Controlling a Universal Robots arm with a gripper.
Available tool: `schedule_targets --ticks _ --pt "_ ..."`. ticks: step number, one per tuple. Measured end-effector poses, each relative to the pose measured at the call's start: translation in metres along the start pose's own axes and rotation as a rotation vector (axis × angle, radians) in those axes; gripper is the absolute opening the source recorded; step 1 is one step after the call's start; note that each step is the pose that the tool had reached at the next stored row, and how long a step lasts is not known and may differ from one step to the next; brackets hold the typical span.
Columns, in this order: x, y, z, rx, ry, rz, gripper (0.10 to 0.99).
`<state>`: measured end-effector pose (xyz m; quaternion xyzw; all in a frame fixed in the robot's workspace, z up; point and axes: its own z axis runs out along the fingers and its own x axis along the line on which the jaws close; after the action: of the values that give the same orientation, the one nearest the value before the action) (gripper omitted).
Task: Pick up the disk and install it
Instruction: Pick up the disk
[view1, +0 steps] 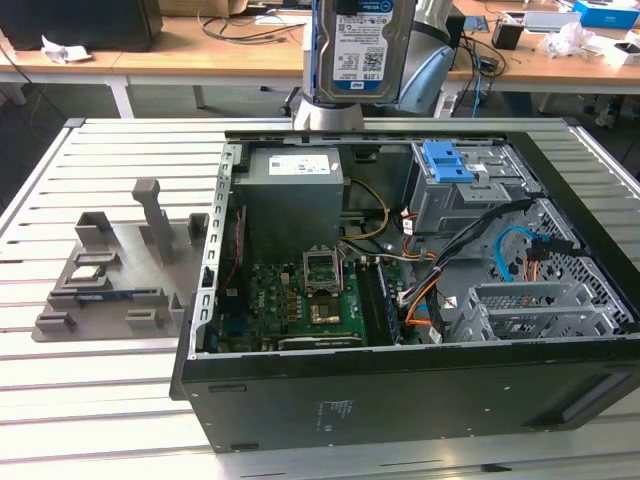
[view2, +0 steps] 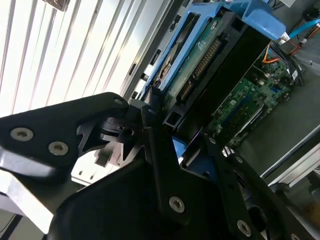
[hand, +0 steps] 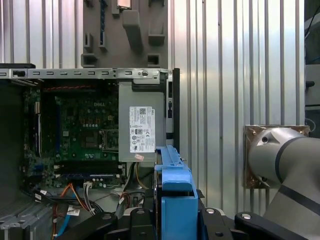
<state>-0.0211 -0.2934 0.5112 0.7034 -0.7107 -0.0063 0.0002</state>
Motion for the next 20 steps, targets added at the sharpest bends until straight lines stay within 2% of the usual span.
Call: schedule_targets --ticks 5,15,18,20 --pt "-0.0004 -0.021 -0.0002 0.0 -0.0001 0.0 0.365" --pt "-0.0009 -0.053 -0.0004 0.0 -0.0001 0.0 0.365" --pt "-0.0011 -0.0671 -0.0006 0.0 -0.0001 0.0 0.365" --pt "-0.0012 -0.0725 -0.0007 0.0 0.0 0.0 0.365"
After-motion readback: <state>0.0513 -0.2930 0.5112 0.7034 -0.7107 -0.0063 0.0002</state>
